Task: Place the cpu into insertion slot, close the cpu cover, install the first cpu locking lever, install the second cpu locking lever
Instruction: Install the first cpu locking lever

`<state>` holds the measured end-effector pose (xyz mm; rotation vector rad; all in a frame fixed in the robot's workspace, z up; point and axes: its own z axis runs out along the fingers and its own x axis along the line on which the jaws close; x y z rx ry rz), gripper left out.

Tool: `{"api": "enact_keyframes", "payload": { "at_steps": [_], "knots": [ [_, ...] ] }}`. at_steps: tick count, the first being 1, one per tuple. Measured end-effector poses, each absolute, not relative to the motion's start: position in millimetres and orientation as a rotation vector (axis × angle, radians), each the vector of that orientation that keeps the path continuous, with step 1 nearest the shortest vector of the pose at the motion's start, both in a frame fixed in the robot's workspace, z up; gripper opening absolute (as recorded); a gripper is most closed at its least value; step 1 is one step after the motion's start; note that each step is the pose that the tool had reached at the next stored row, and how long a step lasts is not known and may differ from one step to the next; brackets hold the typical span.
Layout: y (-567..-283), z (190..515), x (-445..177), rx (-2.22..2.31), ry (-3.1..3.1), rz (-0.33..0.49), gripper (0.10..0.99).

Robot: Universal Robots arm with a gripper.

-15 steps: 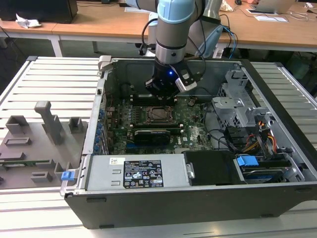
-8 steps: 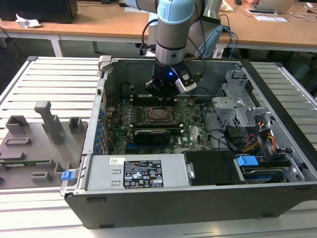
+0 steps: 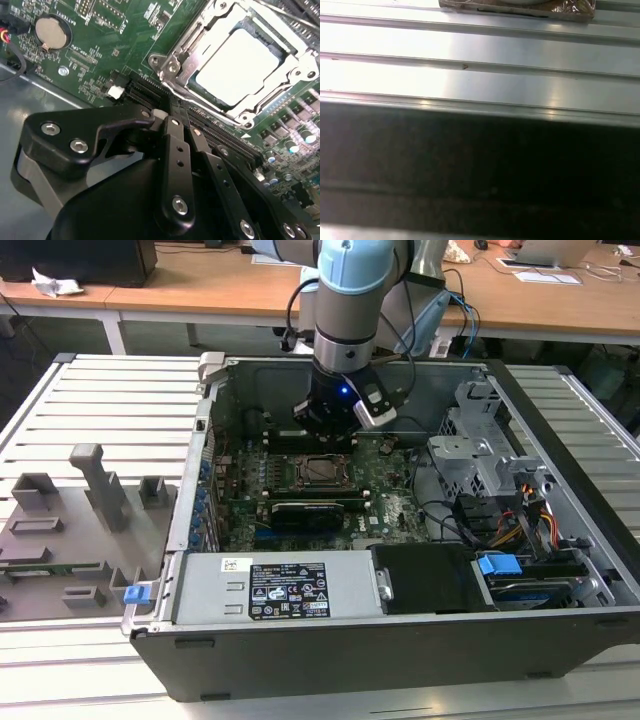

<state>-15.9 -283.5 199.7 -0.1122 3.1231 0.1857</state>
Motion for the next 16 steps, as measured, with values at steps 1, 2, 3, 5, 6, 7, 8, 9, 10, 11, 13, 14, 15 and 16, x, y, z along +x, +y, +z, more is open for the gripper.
{"api": "enact_keyframes", "payload": {
  "at_steps": [1, 2, 3, 5, 6, 7, 8, 9, 10, 11, 13, 14, 15, 16],
  "knots": [
    [-283, 200, -16, -0.112, 3.123, 0.187, 0.106],
    [-283, 200, -16, -0.112, 3.123, 0.187, 0.106],
    [-283, 202, -16, -0.112, 3.122, 0.184, 0.106],
    [-284, 206, -16, -0.112, 3.124, 0.174, 0.106],
    [-283, 209, -16, -0.112, 3.124, 0.172, 0.106],
    [-283, 212, -16, -0.112, 3.124, 0.168, 0.106],
    [-284, 213, -16, -0.113, 3.125, 0.165, 0.106],
    [-284, 213, -16, -0.112, 3.124, 0.165, 0.106],
    [-285, 213, -16, -0.112, 3.125, 0.165, 0.106],
    [-286, 213, -16, -0.112, 3.125, 0.165, 0.106],
    [-288, 213, -16, -0.112, 3.125, 0.165, 0.106],
    [-289, 213, -16, -0.112, 3.125, 0.165, 0.106],
    [-290, 213, -16, -0.112, 3.125, 0.165, 0.106],
    [-291, 213, -16, -0.112, 3.125, 0.165, 0.106]
  ]
}}
